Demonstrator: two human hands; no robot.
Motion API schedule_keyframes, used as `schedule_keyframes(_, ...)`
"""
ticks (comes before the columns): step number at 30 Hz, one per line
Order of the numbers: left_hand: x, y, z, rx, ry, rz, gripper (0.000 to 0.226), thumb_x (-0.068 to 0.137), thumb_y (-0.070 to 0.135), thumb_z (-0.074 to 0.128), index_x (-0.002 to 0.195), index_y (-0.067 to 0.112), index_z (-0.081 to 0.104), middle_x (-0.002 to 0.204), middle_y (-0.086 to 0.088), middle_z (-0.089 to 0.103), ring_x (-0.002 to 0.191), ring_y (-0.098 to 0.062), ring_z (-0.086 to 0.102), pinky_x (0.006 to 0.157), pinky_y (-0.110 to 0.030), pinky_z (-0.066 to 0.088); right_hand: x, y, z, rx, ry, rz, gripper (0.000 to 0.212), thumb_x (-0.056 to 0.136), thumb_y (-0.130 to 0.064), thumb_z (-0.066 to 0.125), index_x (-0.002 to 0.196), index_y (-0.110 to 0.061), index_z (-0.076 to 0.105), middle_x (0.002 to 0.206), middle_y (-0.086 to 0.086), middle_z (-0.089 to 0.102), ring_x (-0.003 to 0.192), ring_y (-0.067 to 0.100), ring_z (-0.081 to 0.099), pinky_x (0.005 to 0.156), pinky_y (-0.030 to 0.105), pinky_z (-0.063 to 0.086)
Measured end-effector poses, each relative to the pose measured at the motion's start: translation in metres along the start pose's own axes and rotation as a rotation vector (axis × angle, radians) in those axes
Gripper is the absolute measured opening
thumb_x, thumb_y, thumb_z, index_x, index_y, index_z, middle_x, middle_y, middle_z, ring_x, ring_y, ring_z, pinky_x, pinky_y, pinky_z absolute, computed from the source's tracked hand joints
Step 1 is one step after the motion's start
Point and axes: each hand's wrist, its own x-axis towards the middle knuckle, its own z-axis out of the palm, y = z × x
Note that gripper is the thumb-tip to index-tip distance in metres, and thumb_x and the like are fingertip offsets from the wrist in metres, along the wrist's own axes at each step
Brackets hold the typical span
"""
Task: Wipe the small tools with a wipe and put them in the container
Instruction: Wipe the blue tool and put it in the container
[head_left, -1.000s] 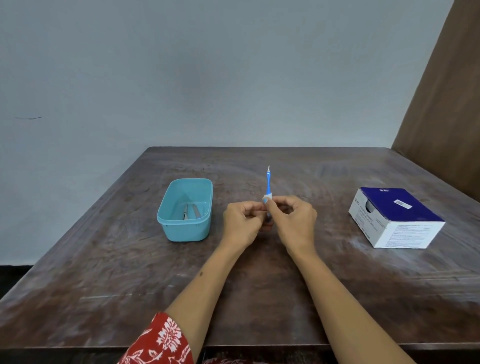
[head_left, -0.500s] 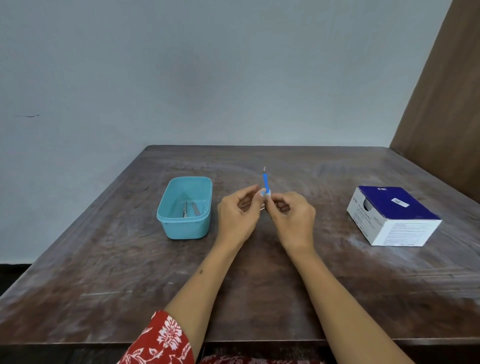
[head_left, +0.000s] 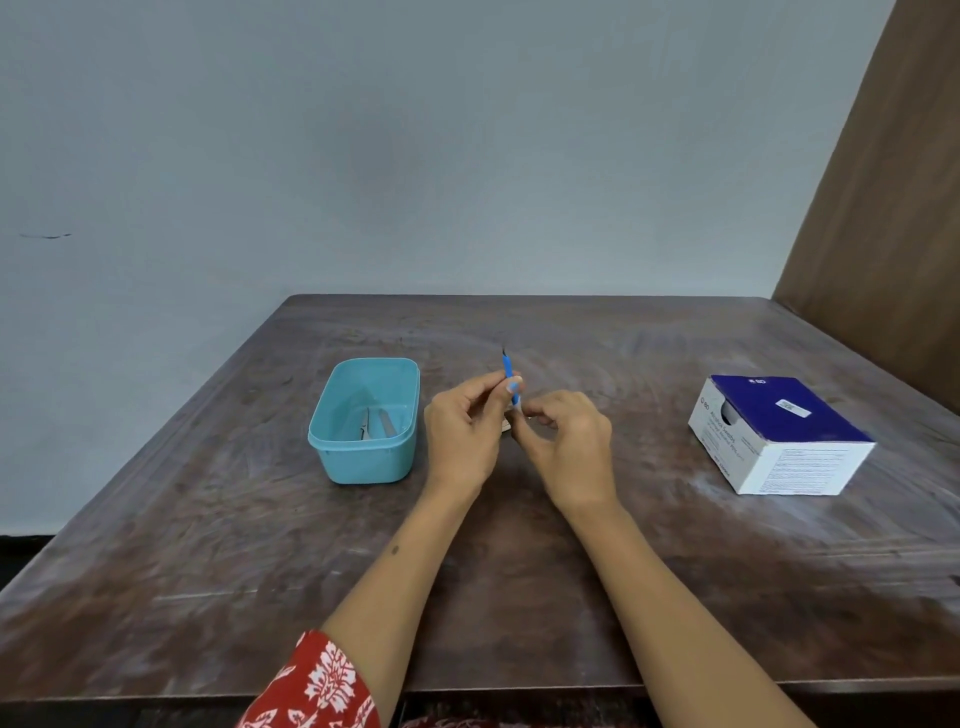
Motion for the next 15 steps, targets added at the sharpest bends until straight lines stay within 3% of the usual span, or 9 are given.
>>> schedule_keyframes(6, 0.0016, -0.0016, 0.0001, -0.034, 0.028, 0.006, 0.024, 0.079, 0.038, 0.065, 0.097, 0.024, 0.073, 0.088, 0.0, 0.075, 0.083, -0.017, 0.071, 0.076, -0.046, 0.057, -0.0003, 0.0029, -0.0007, -0.061, -0.087, 0.087, 0.009, 0.079, -0.02, 0.072, 0.084, -0.012, 0.074, 0.078, 0.003, 0.068, 0.076, 0.023, 0.058, 0.069, 0.029, 0.04)
schedule_keyframes(11, 0.001, -0.0002, -0.0005, -0.026, 0.013, 0.006, 0.016, 0.085, 0.02, 0.065, 0.1, 0.021, 0.071, 0.087, -0.001, 0.074, 0.082, -0.017, 0.071, 0.077, -0.045, 0.058, 0.0001, -0.0034, -0.0016, -0.006, -0.019, -0.01, 0.009, 0.077, -0.017, 0.076, 0.083, -0.012, 0.074, 0.075, 0.002, 0.068, 0.072, 0.018, 0.059, 0.065, 0.029, 0.047)
schedule_keyframes(15, 0.0009, -0.0021, 0.0001, -0.013, 0.005, 0.041, 0.023, 0.082, 0.033, 0.065, 0.099, 0.021, 0.072, 0.086, 0.003, 0.074, 0.081, -0.018, 0.071, 0.075, -0.047, 0.058, -0.0006, 0.0, -0.0006, -0.056, -0.078, 0.076, 0.01, 0.08, -0.021, 0.072, 0.082, -0.011, 0.074, 0.075, 0.004, 0.067, 0.075, 0.023, 0.058, 0.067, 0.033, 0.044)
